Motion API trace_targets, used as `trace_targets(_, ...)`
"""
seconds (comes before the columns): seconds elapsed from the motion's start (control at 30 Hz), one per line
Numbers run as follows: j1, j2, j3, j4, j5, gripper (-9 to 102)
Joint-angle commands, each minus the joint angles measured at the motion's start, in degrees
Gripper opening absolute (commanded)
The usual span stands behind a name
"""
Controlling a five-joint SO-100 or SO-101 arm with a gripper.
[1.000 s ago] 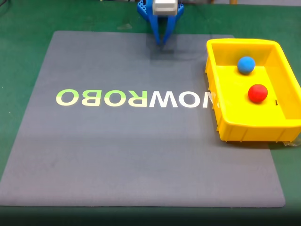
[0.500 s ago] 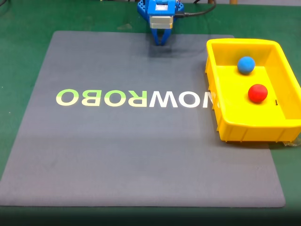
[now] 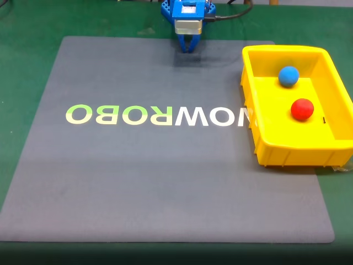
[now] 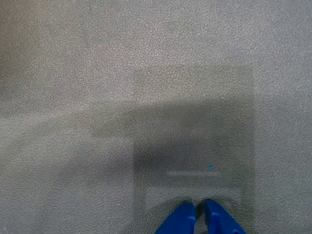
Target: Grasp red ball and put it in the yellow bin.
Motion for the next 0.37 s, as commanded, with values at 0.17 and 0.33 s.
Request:
trace_targets(0.17,0.88,0.79,1.76,0.09,-0.09,0)
trace_targets(0.33,0.88,0.79,1.76,0.09,-0.44,0)
